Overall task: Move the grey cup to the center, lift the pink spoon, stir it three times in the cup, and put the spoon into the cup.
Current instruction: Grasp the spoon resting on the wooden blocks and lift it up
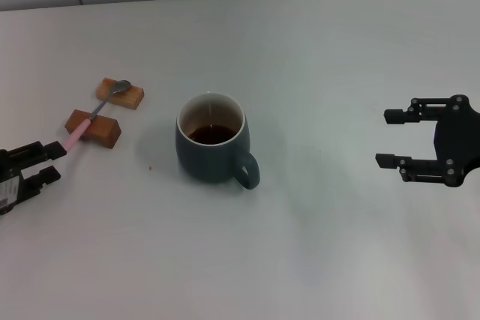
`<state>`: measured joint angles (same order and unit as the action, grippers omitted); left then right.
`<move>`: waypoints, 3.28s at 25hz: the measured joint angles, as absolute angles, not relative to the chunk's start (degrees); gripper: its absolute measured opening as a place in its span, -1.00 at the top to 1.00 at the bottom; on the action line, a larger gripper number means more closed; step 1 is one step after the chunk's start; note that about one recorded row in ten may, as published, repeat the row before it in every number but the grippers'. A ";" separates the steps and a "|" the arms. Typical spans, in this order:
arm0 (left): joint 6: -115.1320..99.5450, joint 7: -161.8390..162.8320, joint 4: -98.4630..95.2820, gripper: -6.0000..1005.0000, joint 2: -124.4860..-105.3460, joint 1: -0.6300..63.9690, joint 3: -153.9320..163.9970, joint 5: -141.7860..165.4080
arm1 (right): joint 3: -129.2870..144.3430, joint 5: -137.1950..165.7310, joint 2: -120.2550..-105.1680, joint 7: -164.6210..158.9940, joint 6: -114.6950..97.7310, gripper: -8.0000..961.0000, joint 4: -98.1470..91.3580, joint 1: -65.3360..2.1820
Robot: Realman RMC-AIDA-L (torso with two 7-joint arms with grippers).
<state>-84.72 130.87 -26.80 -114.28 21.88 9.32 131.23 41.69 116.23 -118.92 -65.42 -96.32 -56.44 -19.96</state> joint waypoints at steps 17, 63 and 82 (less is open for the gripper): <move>-82.87 130.79 -26.05 -0.14 -114.88 23.28 9.32 130.48 | 41.22 116.18 -118.92 -65.41 -96.69 -0.36 -56.43 -19.94; -78.95 132.55 -19.91 -0.13 -116.38 21.29 9.22 123.24 | 40.17 116.19 -118.91 -65.58 -96.77 -0.36 -57.12 -19.50; -79.12 133.13 -19.86 0.00 -116.56 21.44 9.16 122.56 | 39.80 116.19 -118.92 -65.36 -96.76 -0.36 -57.13 -19.51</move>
